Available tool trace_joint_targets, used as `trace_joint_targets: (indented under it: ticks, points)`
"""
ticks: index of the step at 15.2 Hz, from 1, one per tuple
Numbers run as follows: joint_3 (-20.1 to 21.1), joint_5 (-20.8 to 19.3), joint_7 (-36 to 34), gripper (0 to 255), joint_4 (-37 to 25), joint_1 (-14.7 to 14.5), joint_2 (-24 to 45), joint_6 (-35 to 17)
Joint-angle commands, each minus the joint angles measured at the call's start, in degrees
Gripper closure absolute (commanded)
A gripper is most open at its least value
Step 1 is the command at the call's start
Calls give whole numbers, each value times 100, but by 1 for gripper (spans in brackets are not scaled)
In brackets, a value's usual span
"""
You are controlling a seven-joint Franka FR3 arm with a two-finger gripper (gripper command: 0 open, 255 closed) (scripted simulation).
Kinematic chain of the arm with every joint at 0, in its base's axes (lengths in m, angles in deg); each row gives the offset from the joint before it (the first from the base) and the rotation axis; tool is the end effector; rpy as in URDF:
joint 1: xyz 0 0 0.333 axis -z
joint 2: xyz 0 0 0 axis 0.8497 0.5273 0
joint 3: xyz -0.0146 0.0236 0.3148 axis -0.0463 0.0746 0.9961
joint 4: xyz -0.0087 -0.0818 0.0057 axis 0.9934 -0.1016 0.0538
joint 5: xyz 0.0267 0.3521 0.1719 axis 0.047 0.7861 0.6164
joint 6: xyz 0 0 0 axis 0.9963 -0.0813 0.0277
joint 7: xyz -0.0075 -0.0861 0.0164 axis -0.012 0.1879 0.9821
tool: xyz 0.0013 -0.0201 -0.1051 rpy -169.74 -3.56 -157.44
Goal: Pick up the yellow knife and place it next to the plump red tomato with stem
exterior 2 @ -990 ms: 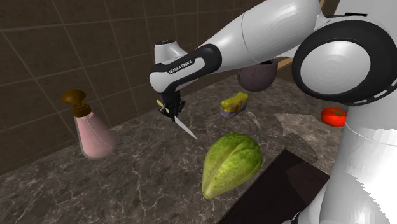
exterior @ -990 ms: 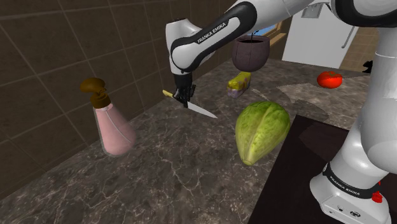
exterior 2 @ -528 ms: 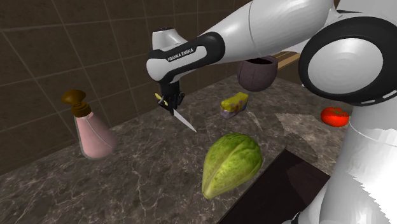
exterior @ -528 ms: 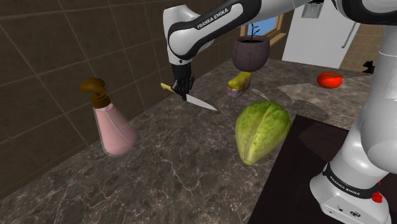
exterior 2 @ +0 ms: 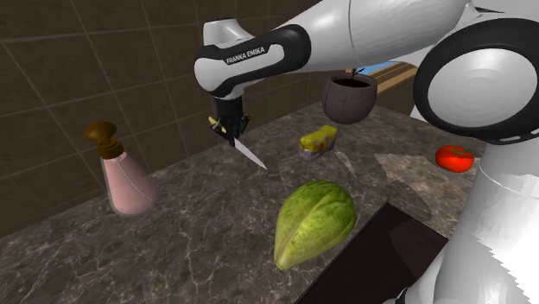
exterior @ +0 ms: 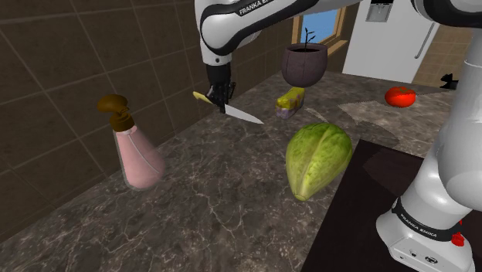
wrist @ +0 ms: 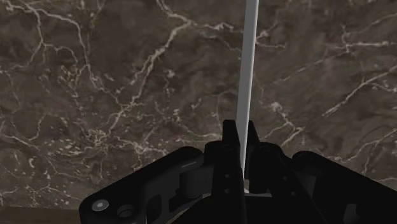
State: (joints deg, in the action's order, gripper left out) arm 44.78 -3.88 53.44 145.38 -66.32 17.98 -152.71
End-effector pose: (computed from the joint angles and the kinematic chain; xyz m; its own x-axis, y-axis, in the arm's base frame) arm 0.6097 0.1570 0.4614 0.9927 0.1184 0.0214 0.1184 -0.9930 0.0017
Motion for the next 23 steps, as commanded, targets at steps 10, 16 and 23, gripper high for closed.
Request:
trace_joint_targets:
  ticks: [10,16,23]
  points:
    - [-82,106,273,255,335,164,-689,348]
    - [-341,220,847,255,1676,447,-1795,106]
    - [-765,183,1555,255,2893,746,-2947,42]
